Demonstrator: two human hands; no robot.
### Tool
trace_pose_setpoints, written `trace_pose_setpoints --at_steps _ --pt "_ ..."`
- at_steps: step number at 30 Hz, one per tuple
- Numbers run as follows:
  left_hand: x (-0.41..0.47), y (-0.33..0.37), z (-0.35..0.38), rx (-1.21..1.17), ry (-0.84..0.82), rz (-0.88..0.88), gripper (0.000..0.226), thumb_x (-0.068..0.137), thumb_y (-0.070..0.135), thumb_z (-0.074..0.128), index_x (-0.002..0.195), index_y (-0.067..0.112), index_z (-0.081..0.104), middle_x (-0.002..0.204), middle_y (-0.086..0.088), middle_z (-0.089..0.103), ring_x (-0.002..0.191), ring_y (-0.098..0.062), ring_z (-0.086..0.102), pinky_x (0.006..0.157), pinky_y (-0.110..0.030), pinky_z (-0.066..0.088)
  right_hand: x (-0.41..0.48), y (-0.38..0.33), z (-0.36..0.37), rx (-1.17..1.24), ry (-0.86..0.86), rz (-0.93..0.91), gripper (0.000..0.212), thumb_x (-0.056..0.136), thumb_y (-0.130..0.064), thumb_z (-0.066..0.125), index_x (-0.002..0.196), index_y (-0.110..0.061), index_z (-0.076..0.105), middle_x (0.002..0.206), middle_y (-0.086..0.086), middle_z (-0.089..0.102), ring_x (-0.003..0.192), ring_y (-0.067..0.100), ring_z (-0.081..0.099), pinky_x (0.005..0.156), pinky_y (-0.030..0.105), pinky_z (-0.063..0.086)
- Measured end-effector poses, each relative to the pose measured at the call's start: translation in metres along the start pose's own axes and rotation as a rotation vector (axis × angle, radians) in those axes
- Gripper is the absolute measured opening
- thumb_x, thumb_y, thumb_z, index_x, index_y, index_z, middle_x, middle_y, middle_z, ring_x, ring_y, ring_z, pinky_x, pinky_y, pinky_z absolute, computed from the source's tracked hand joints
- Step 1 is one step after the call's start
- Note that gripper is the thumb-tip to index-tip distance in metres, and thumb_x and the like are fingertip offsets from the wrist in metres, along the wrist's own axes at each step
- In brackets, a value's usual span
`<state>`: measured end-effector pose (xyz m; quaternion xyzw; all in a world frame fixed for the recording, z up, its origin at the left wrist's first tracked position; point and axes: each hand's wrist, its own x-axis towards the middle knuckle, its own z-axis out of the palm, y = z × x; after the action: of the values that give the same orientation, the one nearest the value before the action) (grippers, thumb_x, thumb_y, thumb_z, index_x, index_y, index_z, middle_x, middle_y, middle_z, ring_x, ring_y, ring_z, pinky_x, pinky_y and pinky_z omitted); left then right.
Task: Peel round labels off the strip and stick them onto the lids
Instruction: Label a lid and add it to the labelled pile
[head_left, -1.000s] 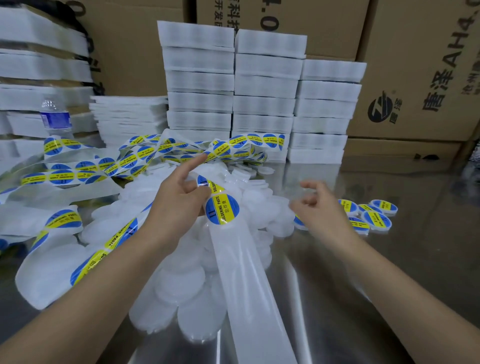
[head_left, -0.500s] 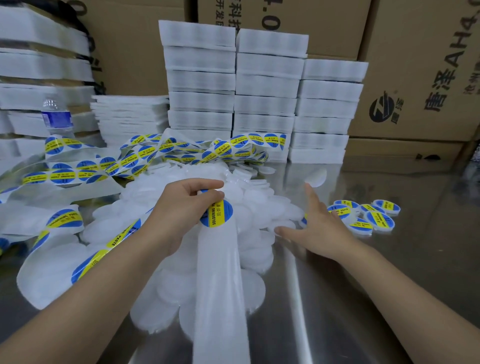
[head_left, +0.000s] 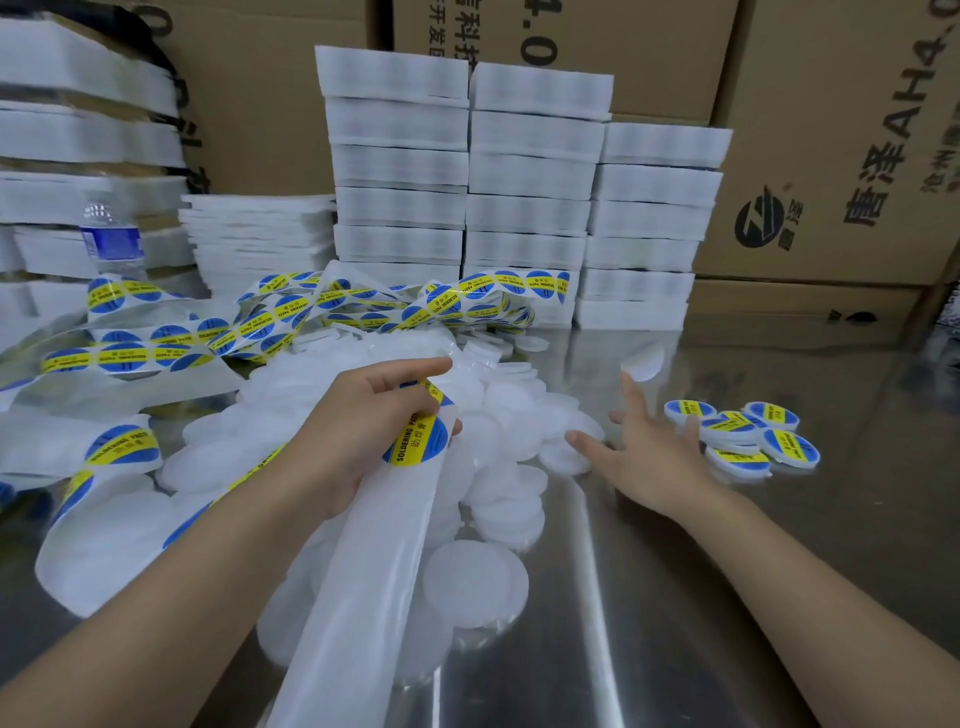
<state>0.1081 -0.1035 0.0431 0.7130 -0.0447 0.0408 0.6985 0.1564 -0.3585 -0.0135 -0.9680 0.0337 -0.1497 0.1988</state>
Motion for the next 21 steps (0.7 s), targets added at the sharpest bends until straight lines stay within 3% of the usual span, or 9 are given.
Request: trace_pose_setpoints --at_steps 1,3,7,11,14,15,18,19,21 --pt "0.0 0.001 -0.001 0.003 0.0 0.004 0.041 0.084 -0.006 0.054 0.087 0.028 0.077 0.087 -0.011 0.072 0.072 -0.027 0.074 0.071 -0.03 0.059 0.001 0.0 0.003 0.051 -0.018 -0.006 0.093 0.084 -0.065 0.045 0.148 -0.026 -0.008 0.131 -0.001 0.056 0.135 0.022 0.036 0.112 0.052 -0.004" --pt "0.0 0.001 -0.001 0.021 0.01 0.017 0.041 0.083 -0.004 0.055 0.083 0.029 0.078 0.079 -0.01 0.071 0.083 -0.036 0.072 0.084 -0.04 0.057 0.002 -0.001 0.008 0.106 -0.062 -0.021 0.089 0.087 -0.059 0.046 0.149 -0.025 -0.008 0.13 -0.006 0.057 0.135 0.022 0.035 0.113 0.051 0.0" --pt "-0.002 0.001 -0.001 0.052 0.017 0.05 0.035 0.083 0.0 0.059 0.081 0.028 0.079 0.084 -0.016 0.072 0.1 -0.045 0.064 0.097 -0.053 0.048 0.003 -0.002 0.013 0.171 -0.067 -0.045 0.081 0.089 -0.046 0.054 0.149 -0.026 0.003 0.127 -0.008 0.055 0.126 0.023 0.044 0.111 0.044 0.014" --pt "-0.001 -0.001 -0.001 0.115 0.053 0.091 0.034 0.084 0.003 0.06 0.075 0.03 0.079 0.081 -0.007 0.075 0.094 -0.034 0.069 0.093 -0.042 0.052 0.002 -0.008 0.01 0.235 -0.028 -0.053 0.082 0.085 -0.038 0.062 0.148 -0.025 0.011 0.105 -0.01 0.052 0.108 0.022 0.052 0.107 0.048 0.029" --pt "-0.002 -0.001 0.0 0.156 0.027 0.102 0.036 0.086 0.005 0.06 0.07 0.033 0.077 0.069 0.006 0.074 0.07 -0.01 0.068 0.067 -0.016 0.053 -0.002 -0.011 0.011 0.25 -0.063 -0.048 0.088 0.083 -0.042 0.064 0.149 -0.026 0.008 0.12 -0.006 0.054 0.118 0.024 0.048 0.109 0.047 0.027" --pt "-0.002 -0.001 0.001 0.164 0.019 0.102 0.037 0.086 0.005 0.06 0.07 0.032 0.077 0.07 0.005 0.074 0.069 -0.009 0.068 0.065 -0.014 0.053 -0.002 -0.011 0.011 0.253 -0.072 -0.054 0.088 0.084 -0.041 0.064 0.149 -0.026 0.008 0.126 -0.005 0.054 0.12 0.024 0.047 0.109 0.046 0.026" --pt "-0.003 -0.002 0.003 0.16 0.019 0.102 0.033 0.086 0.005 0.06 0.075 0.03 0.078 0.086 -0.006 0.076 0.093 -0.029 0.069 0.092 -0.038 0.054 0.0 -0.011 0.011 0.331 -0.054 -0.057 0.086 0.081 -0.035 0.07 0.148 -0.023 0.017 0.121 -0.001 0.056 0.11 0.023 0.052 0.102 0.042 0.036" --pt "-0.002 -0.002 0.003 0.162 0.026 0.102 0.033 0.086 0.005 0.06 0.075 0.03 0.078 0.088 -0.006 0.075 0.096 -0.031 0.068 0.094 -0.042 0.052 0.001 -0.011 0.011 0.362 -0.033 -0.052 0.086 0.079 -0.033 0.073 0.147 -0.023 0.021 0.114 0.0 0.056 0.106 0.022 0.053 0.098 0.039 0.04" --pt "-0.001 -0.003 0.003 0.176 0.037 0.106 0.035 0.086 0.006 0.061 0.072 0.032 0.078 0.086 -0.001 0.075 0.09 -0.026 0.068 0.085 -0.036 0.053 0.003 -0.01 0.011 0.424 0.007 -0.038 0.082 0.076 -0.028 0.075 0.144 -0.022 0.028 0.097 -0.003 0.054 0.096 0.018 0.053 0.086 0.03 0.042"
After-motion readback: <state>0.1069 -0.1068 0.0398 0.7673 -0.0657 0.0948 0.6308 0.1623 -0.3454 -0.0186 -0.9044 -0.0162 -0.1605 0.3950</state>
